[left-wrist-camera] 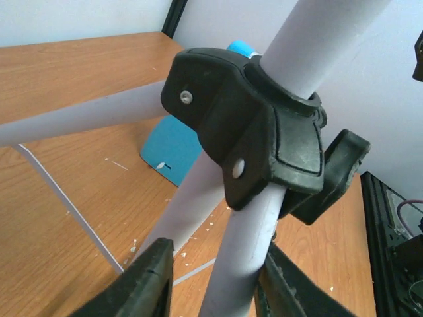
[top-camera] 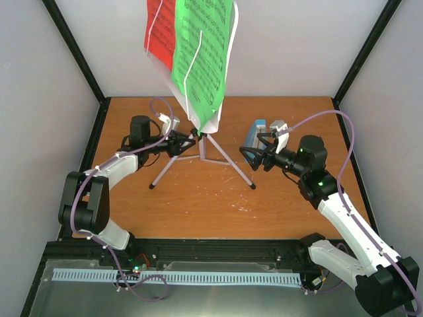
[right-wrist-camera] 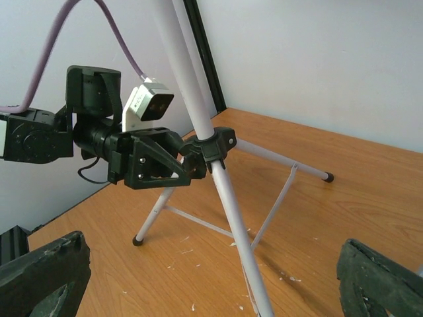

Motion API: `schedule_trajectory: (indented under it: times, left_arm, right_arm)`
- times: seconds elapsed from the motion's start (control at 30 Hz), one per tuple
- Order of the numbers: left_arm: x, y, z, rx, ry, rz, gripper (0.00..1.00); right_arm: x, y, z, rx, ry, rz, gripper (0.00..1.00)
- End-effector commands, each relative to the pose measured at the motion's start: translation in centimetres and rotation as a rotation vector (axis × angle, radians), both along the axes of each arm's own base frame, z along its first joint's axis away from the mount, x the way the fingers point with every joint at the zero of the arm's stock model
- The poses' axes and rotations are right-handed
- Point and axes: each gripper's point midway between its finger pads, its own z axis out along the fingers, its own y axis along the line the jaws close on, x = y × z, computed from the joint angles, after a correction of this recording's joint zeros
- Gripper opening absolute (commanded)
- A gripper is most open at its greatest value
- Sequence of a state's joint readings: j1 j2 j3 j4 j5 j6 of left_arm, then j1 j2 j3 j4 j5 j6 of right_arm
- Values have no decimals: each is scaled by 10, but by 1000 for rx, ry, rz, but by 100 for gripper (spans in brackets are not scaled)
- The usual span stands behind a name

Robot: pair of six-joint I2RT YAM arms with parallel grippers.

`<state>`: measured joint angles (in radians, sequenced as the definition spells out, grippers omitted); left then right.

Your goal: Pack up the instrument practice props

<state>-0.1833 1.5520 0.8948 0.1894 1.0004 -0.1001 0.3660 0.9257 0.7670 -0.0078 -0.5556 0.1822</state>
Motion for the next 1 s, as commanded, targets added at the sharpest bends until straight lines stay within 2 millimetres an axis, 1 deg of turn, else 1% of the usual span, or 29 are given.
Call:
schedule_trajectory:
  times: [0.0, 0.13, 0.23, 0.3, 0.37, 0.5, 0.57, 0.63, 0.73, 0.8, 0.83, 0.97]
  left_arm:
    - [2, -4, 9, 10, -43, -22, 31]
    - [9, 2, -4, 55, -7, 47, 9]
    - [14, 17, -10, 116, 9, 170, 1]
    - [18, 36, -10, 169, 17, 299, 0]
    - [19, 60, -14, 215, 48, 427, 0]
    - [14, 105, -15, 239, 106, 641, 0]
    - [10, 118, -12, 241, 113, 715, 0]
    - [10, 128, -9, 235, 119, 780, 0]
    - [15, 129, -2, 172, 145, 839, 0]
    - [22, 119, 4, 123, 146, 845, 0]
    - [26, 105, 11, 97, 138, 839, 0]
    - [39, 58, 18, 11, 148, 793, 0]
  right_arm:
    - [-2, -5, 2, -11, -20, -22, 100]
    - [-1, -6, -1, -20, -13, -28, 100]
    - [1, -5, -1, -20, -16, -30, 100]
    - [2, -5, 0, -16, -19, -30, 100]
    - [4, -5, 0, -15, -20, -35, 100]
    - [8, -5, -2, -21, -17, -45, 100]
    - [9, -6, -3, -20, -18, -52, 100]
    - [10, -7, -4, -18, -16, -59, 100]
    - [12, -11, -6, -17, -12, -90, 100]
    - [14, -15, -8, -23, -8, -118, 100]
    - [15, -18, -8, -25, -7, -138, 100]
    - [16, -31, -6, -34, -17, -219, 100]
